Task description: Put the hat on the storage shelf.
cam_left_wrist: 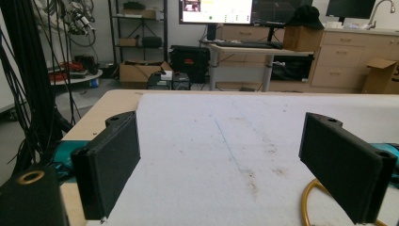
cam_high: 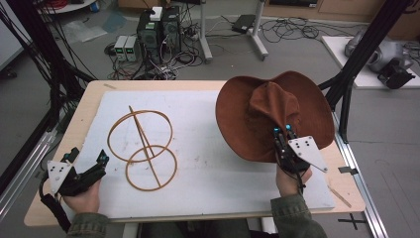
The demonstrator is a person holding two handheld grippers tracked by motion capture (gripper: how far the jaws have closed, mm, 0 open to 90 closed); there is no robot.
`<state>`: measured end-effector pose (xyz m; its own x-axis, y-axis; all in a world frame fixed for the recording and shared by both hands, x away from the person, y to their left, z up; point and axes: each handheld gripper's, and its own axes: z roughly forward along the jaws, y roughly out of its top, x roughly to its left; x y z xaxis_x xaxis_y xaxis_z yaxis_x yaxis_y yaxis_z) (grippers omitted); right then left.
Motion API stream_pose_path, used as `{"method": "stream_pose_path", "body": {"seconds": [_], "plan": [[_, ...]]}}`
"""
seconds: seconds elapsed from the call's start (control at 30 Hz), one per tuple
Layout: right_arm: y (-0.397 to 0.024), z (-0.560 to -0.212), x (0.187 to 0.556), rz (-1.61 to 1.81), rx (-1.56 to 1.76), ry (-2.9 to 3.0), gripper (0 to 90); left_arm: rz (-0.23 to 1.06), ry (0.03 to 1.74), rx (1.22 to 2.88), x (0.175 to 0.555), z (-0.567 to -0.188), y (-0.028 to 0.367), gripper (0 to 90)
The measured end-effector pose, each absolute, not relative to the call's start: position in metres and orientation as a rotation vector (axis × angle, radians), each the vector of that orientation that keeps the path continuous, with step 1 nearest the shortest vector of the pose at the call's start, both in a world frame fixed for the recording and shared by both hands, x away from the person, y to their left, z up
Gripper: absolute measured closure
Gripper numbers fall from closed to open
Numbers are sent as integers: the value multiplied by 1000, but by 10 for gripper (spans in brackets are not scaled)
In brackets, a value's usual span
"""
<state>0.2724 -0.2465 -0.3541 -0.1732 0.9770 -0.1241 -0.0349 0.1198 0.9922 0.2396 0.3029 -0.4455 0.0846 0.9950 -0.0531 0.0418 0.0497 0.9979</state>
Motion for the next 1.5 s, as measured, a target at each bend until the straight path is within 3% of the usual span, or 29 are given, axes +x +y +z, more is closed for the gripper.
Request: {"method": "stream_pose_path", "body": {"seconds": [0.5, 0.97, 1.5], "plan": [[-241, -334, 272, 1340, 988, 1312, 880, 1094, 1199, 1239, 240, -446, 303, 132], [-222, -273, 270, 1540, 934, 1221, 880, 1105, 1193, 1242, 239, -445, 303, 132], [-191, -264, 278, 1689, 882, 1301, 880, 1101, 1196, 1233, 239, -446, 304, 132]]}}
